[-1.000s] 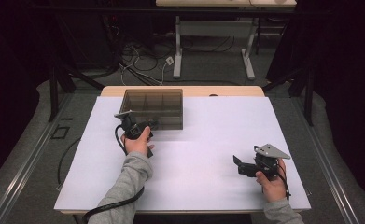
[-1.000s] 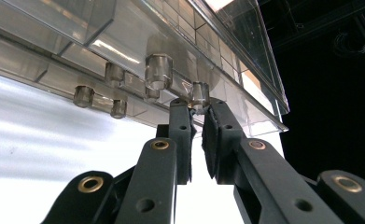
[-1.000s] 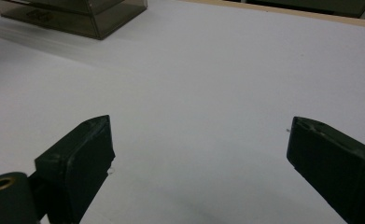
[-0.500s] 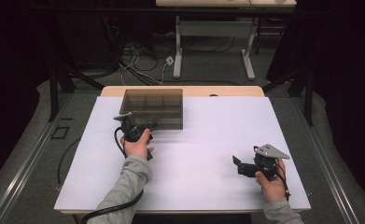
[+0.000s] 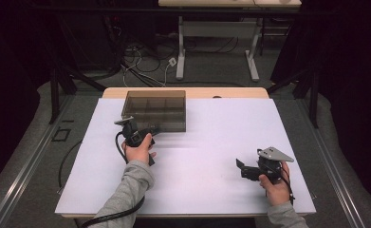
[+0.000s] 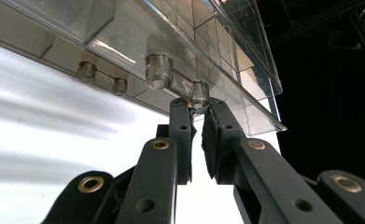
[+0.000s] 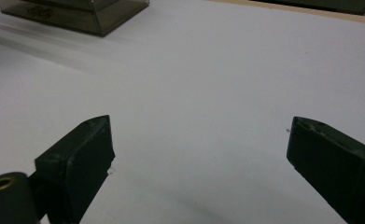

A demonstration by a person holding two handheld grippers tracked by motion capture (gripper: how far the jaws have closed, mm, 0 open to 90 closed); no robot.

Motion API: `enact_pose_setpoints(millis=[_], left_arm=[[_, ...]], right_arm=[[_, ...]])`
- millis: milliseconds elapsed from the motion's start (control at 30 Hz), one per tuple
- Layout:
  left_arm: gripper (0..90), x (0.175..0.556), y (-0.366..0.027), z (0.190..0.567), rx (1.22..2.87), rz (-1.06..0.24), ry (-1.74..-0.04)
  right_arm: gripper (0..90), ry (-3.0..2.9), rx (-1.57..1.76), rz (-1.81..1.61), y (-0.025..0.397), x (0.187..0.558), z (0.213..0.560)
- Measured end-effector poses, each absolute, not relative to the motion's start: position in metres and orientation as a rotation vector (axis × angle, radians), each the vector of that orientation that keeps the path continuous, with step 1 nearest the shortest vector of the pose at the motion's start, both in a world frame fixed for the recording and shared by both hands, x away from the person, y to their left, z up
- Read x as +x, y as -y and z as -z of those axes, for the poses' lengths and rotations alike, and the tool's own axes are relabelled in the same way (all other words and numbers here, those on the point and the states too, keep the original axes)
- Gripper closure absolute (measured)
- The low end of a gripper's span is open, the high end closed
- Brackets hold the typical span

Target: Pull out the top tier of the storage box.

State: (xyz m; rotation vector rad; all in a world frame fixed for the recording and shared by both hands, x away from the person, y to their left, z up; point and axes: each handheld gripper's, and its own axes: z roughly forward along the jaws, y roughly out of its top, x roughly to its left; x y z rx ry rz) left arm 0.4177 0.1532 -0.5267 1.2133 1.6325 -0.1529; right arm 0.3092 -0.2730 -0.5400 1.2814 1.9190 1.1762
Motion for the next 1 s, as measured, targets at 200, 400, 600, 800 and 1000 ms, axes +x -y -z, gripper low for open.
enact_pose_setpoints(millis=[200,400,600,800,1000], left_arm=[[80.5,0.417,-0.153,0.528,1.206,0.147,-1.631],[73.3,0.416,-0.156,0.534,1.206,0.180,-1.643],[66.1,0.416,-0.159,0.535,1.222,0.188,-1.640],[61.3,0.415,-0.162,0.531,1.231,0.193,-1.648],[55.7,0.415,-0.164,0.528,1.248,0.193,-1.635]], right_arm=[[6.6,-1.919,1.282,-1.176,0.273,0.309,0.540],[6.6,-1.918,1.283,-1.176,0.273,0.309,0.540],[6.6,-1.922,1.275,-1.170,0.273,0.309,0.540],[6.6,-1.920,1.275,-1.167,0.273,0.309,0.540],[6.6,-1.921,1.278,-1.169,0.273,0.309,0.540]])
